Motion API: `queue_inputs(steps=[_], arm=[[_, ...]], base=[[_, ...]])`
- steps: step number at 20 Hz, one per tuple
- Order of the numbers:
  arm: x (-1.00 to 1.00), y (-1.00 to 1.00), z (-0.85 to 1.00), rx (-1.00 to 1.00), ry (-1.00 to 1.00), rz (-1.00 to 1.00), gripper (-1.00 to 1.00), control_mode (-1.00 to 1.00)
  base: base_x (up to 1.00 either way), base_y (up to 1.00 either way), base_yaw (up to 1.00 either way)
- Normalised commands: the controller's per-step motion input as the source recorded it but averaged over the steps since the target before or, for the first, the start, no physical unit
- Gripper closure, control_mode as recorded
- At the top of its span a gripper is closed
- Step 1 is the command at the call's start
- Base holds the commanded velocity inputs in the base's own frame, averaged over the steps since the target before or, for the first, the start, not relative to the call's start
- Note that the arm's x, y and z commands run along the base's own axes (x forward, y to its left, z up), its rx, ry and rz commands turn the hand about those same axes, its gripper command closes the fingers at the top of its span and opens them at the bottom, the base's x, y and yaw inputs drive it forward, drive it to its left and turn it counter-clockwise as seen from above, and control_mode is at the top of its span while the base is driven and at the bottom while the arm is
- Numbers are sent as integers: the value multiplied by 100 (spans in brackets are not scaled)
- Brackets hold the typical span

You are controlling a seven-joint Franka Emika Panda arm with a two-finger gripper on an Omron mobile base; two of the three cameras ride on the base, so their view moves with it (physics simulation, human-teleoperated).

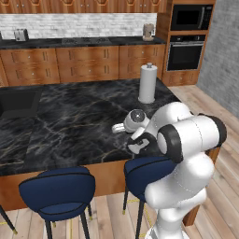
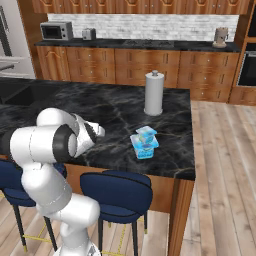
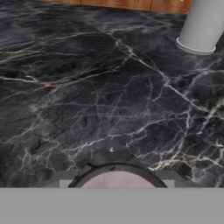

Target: Stack the yogurt containers by placing the smaller containers on top of the larger containers.

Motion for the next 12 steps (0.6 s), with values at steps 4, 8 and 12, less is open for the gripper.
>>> queue_inputs(steps=[4, 8, 12], arm=[[-5, -21, 71, 0, 3, 0, 100, -100], [-9, -27, 71, 1, 6, 0, 100, -100], [-2, -30, 70, 2, 11, 0, 100, -100]], base=[[0, 0, 0], [0, 0, 0], [0, 0, 0]])
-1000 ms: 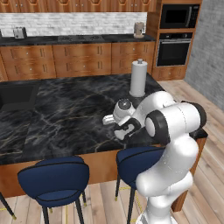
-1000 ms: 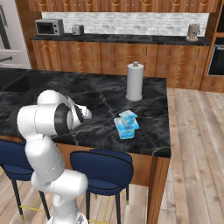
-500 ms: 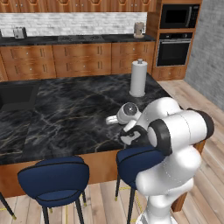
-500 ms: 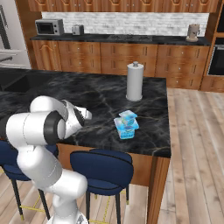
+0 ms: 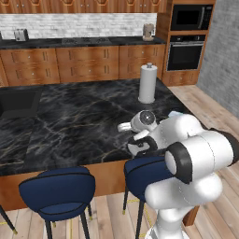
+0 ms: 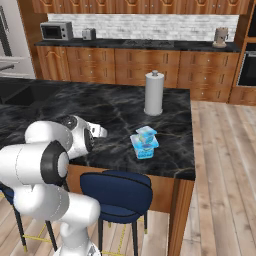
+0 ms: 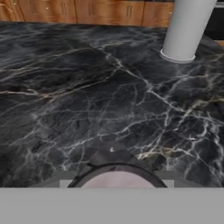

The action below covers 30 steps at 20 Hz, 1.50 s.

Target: Stack the yogurt containers by placing the smaller containers on top of the larger containers.

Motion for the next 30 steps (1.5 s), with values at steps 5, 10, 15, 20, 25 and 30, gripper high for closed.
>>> queue_inputs(steps=[5, 10, 15, 20, 25, 30], arm=[[0, -26, 69, 2, 14, 0, 100, -100], [0, -15, 70, 0, 14, 0, 100, -100], [-8, -9, 42, 0, 7, 0, 100, -100], [-21, -20, 22, 0, 6, 0, 100, -100], [-29, -36, 13, 0, 4, 0, 100, -100], [-21, -35, 2, 0, 3, 0, 100, -100]], base=[[0, 0, 0], [0, 0, 0], [0, 0, 0], [0, 0, 0], [0, 0, 0], [0, 0, 0]])
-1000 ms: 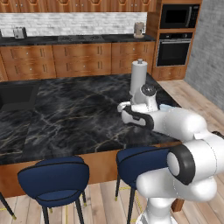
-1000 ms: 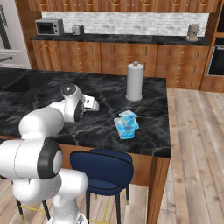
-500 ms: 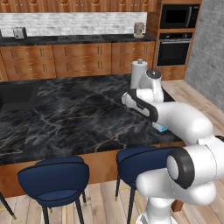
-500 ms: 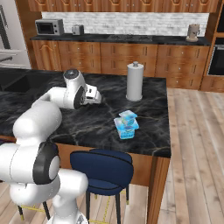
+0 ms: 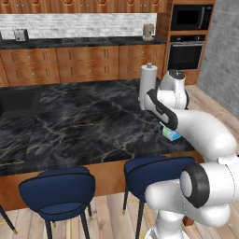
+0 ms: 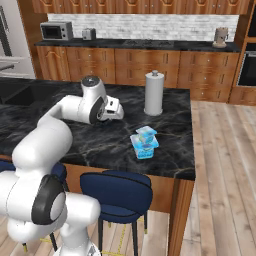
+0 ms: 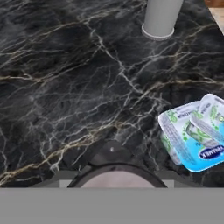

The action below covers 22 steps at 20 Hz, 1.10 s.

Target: Stack the yogurt containers by placing the smaller containers on top of the larger containers.

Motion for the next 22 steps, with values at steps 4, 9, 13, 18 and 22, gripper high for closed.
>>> queue_inputs(steps=[4, 9, 13, 18, 22], arm=[[-3, -33, 0, 0, 6, 0, 100, -100], [0, -32, 0, 0, 6, -2, 100, -100], [0, -33, 0, 0, 9, -2, 100, -100], [0, -35, 0, 0, 8, -4, 100, -100], [2, -19, 0, 0, 6, -4, 100, -100]], base=[[0, 0, 0], [0, 0, 0], [0, 0, 0], [0, 0, 0], [0, 0, 0]])
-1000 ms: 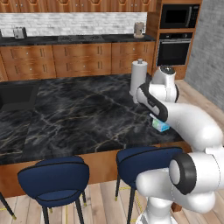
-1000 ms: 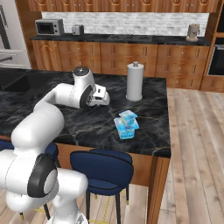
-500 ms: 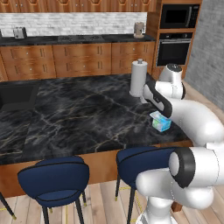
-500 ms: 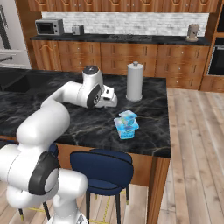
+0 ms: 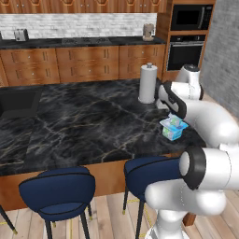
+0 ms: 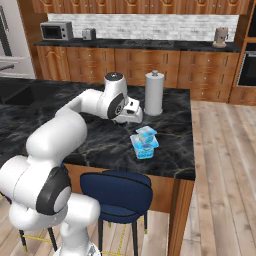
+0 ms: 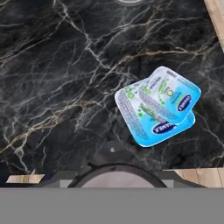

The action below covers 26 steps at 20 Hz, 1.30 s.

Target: Stack the yogurt containers by placing the smaller containers on top of the larger containers.

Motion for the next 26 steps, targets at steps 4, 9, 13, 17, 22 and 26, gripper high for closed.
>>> queue_inputs(steps=[4, 9, 13, 17, 22, 26], arm=[[10, -10, 0, 0, 4, -3, 100, -100], [5, -15, 0, 0, 4, -5, 100, -100], [5, -21, 0, 0, 0, -6, 100, -100], [13, -17, 0, 0, 0, -4, 100, -100], [23, -6, 0, 0, 0, -3, 100, -100], [24, -3, 0, 0, 0, -2, 100, -100]], base=[[0, 0, 0], [0, 0, 0], [0, 0, 0], [0, 0, 0], [0, 0, 0], [0, 0, 0]])
